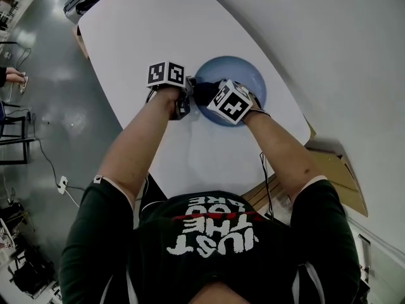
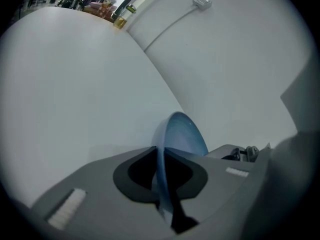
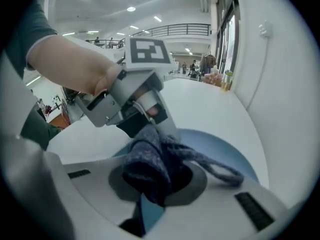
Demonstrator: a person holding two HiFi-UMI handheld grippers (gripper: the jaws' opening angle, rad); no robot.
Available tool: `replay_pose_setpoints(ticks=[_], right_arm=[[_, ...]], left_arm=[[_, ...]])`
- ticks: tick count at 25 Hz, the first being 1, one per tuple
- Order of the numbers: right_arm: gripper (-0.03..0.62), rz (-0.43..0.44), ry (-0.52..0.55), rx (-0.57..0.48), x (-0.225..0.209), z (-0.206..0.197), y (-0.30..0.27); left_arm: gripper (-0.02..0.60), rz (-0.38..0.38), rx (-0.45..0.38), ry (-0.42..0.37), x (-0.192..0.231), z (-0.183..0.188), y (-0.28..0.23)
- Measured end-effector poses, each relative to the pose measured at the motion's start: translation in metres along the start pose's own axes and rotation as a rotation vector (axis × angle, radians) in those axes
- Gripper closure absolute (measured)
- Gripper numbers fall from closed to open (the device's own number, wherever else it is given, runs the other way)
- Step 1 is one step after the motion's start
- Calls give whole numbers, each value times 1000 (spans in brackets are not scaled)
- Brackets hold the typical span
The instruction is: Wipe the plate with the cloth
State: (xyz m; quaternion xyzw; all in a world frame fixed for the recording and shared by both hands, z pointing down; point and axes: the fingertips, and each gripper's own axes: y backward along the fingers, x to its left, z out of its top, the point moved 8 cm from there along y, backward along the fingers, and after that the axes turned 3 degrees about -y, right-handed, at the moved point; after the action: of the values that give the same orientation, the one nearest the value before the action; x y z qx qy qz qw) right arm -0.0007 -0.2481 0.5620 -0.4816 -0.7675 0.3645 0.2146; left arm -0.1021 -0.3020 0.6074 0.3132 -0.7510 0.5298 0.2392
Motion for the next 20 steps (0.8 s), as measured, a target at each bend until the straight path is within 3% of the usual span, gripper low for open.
replay_pose_setpoints(ticks=[3, 6, 12, 20], right_arm=[[545, -34, -82, -75, -8, -15, 46], [545, -130, -85, -100, -20, -24, 77], [545, -129, 57, 30, -28, -17, 16], [545, -303, 4, 116, -87, -13, 10]], left_arm=[[561, 8, -7, -6, -3, -5, 1], [562, 36, 5, -85, -8, -6, 4], [563, 67, 9, -129, -4, -6, 2], [563, 84, -15, -153, -15, 0, 2]])
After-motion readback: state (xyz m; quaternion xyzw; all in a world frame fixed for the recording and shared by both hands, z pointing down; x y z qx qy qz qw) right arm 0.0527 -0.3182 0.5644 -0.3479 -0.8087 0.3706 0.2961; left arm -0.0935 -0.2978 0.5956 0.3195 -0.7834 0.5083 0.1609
